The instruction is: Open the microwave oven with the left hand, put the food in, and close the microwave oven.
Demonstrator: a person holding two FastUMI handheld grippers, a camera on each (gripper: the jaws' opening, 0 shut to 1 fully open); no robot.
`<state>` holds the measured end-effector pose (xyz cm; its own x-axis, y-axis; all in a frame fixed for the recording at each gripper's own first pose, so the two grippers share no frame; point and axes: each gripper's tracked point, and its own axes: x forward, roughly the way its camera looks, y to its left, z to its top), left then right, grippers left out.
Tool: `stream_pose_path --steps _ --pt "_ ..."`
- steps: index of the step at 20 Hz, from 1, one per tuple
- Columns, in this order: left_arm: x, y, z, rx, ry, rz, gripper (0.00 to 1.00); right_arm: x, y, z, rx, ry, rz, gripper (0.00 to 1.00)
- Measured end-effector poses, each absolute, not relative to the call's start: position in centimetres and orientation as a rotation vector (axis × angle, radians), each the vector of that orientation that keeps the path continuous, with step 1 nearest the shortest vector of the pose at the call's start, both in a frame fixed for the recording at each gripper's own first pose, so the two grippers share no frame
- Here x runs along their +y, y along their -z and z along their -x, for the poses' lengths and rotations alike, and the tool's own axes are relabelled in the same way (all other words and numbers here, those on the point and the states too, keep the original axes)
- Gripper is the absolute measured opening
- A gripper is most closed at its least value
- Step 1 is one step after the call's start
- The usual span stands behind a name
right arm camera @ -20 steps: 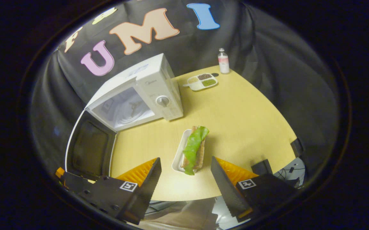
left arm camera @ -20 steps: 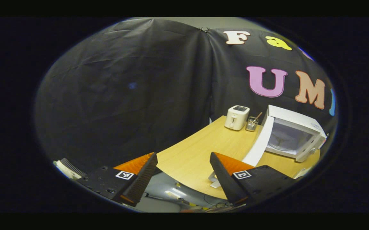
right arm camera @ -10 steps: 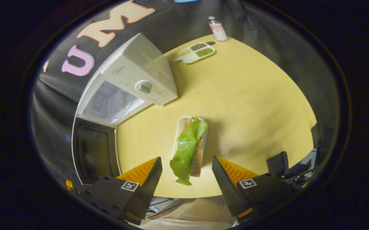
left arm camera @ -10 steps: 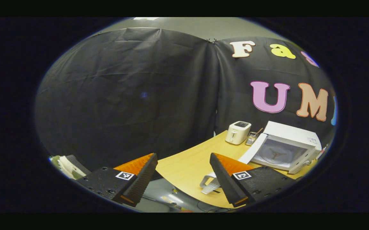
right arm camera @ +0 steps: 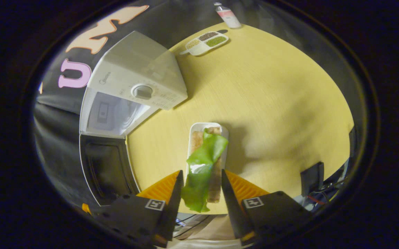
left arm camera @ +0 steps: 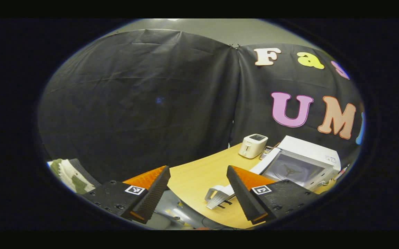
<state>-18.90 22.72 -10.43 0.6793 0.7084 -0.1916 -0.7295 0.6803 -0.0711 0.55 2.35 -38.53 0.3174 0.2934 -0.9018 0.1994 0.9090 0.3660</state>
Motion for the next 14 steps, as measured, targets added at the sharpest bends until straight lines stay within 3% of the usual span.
stream_pose_path --steps 2,3,4,5,6,7,14 --pt "22.5 10.3 18.6 0.155 -0.810 0.144 0.94 2.2 38.5 -0.6 1.258 -0.046 -0.479 0.45" --pt "22.4 10.3 18.4 0.156 -0.809 0.144 0.94 2.1 38.6 -0.6 1.257 -0.047 -0.479 0.49" --pt "22.3 10.3 18.3 0.159 -0.805 0.144 0.94 2.2 38.6 -0.6 1.255 -0.052 -0.482 0.43" --pt "22.0 10.4 18.2 0.162 -0.803 0.144 0.94 2.0 38.7 -0.5 1.256 -0.045 -0.485 0.49" --pt "21.9 10.4 18.2 0.167 -0.801 0.143 0.96 2.2 38.7 -0.5 1.259 -0.055 -0.482 0.30" --pt "21.6 10.5 18.2 0.171 -0.799 0.141 0.96 2.1 38.6 -0.4 1.261 -0.063 -0.476 0.37" --pt "21.5 10.1 17.8 0.178 -0.783 0.126 0.96 1.9 36.6 -0.2 1.223 -0.070 -0.509 0.37"
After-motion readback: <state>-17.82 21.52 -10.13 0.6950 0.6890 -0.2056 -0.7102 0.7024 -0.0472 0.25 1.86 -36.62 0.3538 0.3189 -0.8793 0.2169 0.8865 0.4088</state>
